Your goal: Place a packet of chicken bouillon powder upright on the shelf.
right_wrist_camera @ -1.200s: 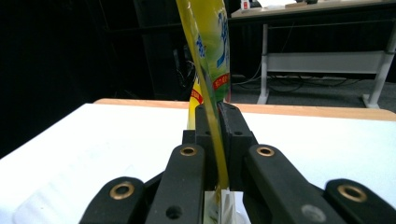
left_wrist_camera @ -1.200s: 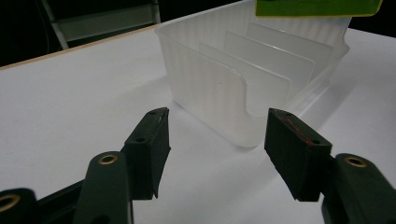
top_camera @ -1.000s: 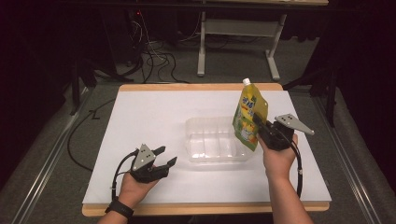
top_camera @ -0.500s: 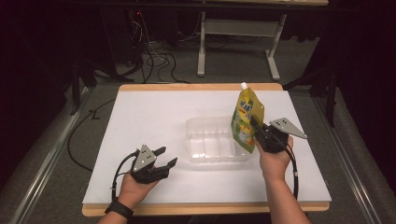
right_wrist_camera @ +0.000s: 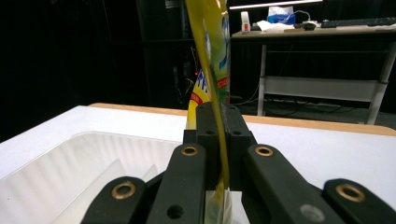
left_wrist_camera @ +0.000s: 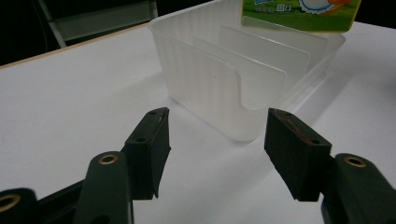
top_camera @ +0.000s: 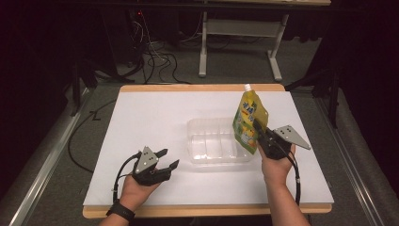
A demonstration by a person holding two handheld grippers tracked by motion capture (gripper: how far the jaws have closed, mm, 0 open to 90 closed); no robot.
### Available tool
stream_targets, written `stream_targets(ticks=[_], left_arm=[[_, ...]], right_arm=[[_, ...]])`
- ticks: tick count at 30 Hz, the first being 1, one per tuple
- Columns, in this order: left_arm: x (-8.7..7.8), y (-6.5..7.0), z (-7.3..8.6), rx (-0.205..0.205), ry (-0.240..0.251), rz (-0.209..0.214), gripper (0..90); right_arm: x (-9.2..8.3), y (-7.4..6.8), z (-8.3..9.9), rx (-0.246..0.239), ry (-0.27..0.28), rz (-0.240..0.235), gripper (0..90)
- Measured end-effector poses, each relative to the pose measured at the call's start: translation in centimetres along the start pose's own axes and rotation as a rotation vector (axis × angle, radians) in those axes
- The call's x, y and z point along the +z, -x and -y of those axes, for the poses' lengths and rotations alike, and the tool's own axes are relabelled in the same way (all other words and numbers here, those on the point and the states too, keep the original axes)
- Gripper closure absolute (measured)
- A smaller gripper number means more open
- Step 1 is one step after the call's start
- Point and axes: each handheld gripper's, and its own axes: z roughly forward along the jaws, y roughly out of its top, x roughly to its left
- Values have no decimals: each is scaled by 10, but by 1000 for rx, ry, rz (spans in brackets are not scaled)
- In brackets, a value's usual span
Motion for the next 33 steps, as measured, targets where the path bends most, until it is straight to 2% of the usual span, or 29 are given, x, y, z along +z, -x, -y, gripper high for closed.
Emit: stream_targets(ticks=[7,17,27,33], left_arm=[[0,2,0,2,-2,-4,409],[1,3,0,7,-6,2,410],[0,3,0,5,-3,2,410],[1,4,0,4,-3,4,410]], right_arm=[[2,1,7,-4,22,-4,895],[2,1,12,-8,23,-4,894],[0,0,18,-41,-9,9,891],[-3,-1,20,-62,-52,6,889]])
